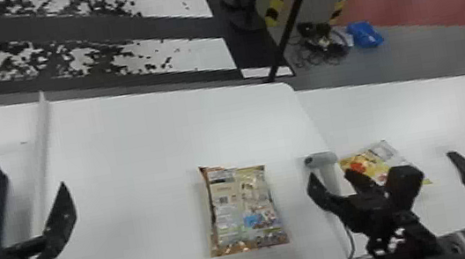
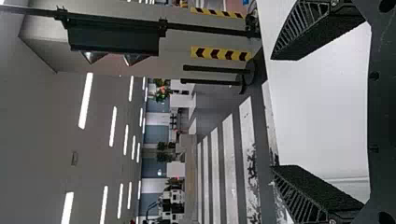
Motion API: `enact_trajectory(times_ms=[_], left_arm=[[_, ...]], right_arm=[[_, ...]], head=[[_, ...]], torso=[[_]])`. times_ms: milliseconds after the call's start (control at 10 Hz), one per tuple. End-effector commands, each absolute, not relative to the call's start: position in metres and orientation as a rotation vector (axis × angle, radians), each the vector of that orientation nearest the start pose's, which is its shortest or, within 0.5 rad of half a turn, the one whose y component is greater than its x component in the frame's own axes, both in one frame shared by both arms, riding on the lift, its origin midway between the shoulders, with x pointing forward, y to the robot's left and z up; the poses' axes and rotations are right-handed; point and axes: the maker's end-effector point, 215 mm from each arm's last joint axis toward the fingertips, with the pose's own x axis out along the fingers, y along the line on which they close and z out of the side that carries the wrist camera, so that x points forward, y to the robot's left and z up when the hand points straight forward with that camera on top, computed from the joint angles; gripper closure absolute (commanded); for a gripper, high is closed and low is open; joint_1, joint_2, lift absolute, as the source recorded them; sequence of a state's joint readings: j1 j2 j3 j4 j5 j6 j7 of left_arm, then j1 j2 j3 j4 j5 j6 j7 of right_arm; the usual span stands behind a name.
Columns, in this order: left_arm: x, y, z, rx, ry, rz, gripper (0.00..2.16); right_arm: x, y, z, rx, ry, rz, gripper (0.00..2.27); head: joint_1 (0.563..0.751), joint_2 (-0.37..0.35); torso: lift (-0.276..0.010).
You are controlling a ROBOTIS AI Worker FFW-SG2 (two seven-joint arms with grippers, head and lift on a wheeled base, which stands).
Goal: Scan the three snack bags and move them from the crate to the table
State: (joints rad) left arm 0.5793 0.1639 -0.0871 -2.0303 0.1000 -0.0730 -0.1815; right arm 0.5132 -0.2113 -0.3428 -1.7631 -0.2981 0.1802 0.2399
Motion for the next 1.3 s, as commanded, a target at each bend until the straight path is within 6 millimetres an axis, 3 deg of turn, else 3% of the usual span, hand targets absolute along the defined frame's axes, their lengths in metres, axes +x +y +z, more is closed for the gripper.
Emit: enact_trajectory(times_ms=[0,300,400,600,700,800,1200], left_arm=[[0.404,0.154,-0.36,-0.013,0.058,-0.337,0.03],[0.403,0.153,-0.359,-0.013,0.06,-0.337,0.03],[0.402,0.153,-0.36,-0.013,0.068,-0.338,0.03],[0.399,0.15,-0.35,-0.018,0.066,-0.342,0.03],[0.397,0.148,-0.345,-0.019,0.062,-0.345,0.03],[0.396,0.148,-0.345,-0.019,0.068,-0.346,0.03],[0.395,0.145,-0.34,-0.035,0.065,-0.339,0.03]], right_arm=[[0.392,-0.439,-0.51,0.052,0.461,-0.072,0.08],[0.411,-0.47,-0.534,0.0,0.517,-0.07,0.08],[0.416,-0.469,-0.541,-0.008,0.537,-0.05,0.1],[0.41,-0.468,-0.575,0.059,0.669,-0.046,0.83],[0.403,-0.464,-0.588,0.067,0.714,-0.04,1.92],[0.403,-0.461,-0.585,0.066,0.702,-0.026,2.19],[0.391,-0.435,-0.504,0.069,0.489,-0.054,2.19]], head=[[0.695,-0.35],[0.695,-0.35],[0.695,-0.35],[0.695,-0.35],[0.695,-0.35],[0.695,-0.35],[0.695,-0.35]], torso=[[-0.062],[-0.062],[-0.062],[-0.062],[-0.062],[-0.062],[-0.062]])
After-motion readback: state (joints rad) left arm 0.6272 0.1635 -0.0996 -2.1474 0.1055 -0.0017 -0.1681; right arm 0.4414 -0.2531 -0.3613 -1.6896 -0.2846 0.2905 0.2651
